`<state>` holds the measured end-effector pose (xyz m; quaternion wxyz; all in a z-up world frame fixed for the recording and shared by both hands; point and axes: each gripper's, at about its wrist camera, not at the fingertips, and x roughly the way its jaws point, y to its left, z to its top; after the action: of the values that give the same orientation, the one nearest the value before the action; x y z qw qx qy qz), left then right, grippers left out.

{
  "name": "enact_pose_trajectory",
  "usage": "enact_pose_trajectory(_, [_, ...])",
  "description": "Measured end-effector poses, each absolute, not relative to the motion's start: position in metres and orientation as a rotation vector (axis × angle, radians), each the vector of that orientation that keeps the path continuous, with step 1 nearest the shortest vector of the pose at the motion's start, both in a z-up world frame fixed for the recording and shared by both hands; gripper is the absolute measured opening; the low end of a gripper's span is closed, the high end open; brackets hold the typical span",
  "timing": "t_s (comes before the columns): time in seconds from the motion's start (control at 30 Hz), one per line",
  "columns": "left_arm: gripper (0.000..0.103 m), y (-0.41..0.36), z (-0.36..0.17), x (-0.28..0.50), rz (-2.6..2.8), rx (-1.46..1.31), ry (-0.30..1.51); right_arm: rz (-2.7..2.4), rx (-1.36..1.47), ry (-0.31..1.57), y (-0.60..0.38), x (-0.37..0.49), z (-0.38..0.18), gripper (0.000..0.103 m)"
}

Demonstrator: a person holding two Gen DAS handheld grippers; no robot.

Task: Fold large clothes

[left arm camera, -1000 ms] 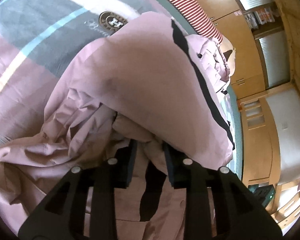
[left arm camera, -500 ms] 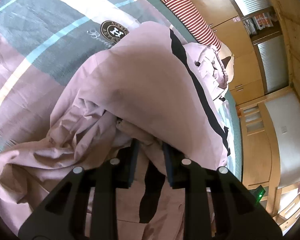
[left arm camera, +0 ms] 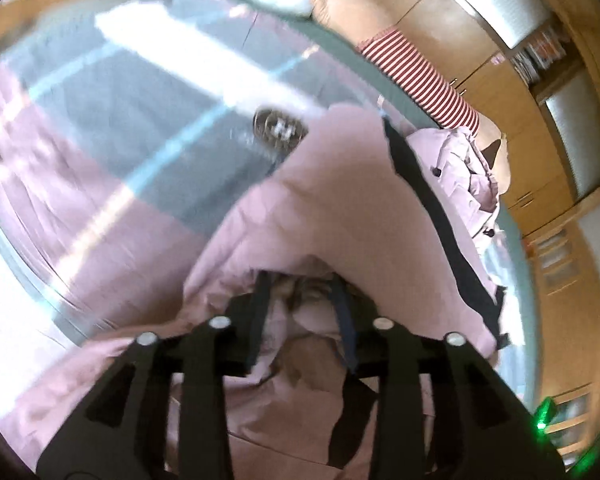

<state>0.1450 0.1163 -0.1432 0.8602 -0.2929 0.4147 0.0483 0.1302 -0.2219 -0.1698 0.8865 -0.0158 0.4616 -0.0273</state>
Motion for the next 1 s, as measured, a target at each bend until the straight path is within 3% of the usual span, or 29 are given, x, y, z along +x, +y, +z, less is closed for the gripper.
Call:
enact_pose_trajectory(0.03, [0.038, 0.112, -0.137, 0.142, 0.124, -0.569, 0.844, -0.061, -0.020, 0.972, -0.224, 0.131, -0.170, 0.076])
enact_pose_trajectory(0.13, [0.050, 0.106, -0.128, 0.139, 0.166, -0.493, 0.798, -0.045, 0.046, 0.982, -0.235, 0.130, -0.166, 0.077])
enact_pose_trajectory(0.33, [0.051, 0.090, -0.113, 0.135, 0.140, -0.374, 0.702, -0.017, 0.141, 0.738, -0.245, 0.106, -0.120, 0.076])
enact_pose_trajectory(0.43, [0.054, 0.068, -0.113, 0.138, 0.110, -0.255, 0.713, -0.004, 0.072, 0.812, -0.231, 0.115, -0.135, 0.076])
enact_pose_trajectory(0.5, [0.055, 0.055, -0.128, 0.150, 0.085, -0.211, 0.816, -0.008, 0.057, 0.890, -0.228, 0.119, -0.155, 0.076])
enact_pose_trajectory(0.6, [0.058, 0.062, -0.153, 0.161, 0.068, -0.303, 0.941, -0.027, 0.057, 0.947, -0.229, 0.123, -0.168, 0.077])
enact_pose_trajectory(0.73, [0.061, 0.073, -0.157, 0.166, 0.048, -0.368, 0.980, -0.031, 0.054, 0.945, -0.227, 0.123, -0.168, 0.079])
enact_pose_trajectory(0.87, [0.054, 0.073, -0.143, 0.159, 0.080, -0.370, 0.942, -0.042, 0.025, 0.946, -0.224, 0.125, -0.172, 0.081])
enact_pose_trajectory(1.0, [0.056, 0.042, -0.109, 0.139, 0.049, -0.189, 0.764, -0.050, 0.024, 0.944, -0.224, 0.123, -0.174, 0.084])
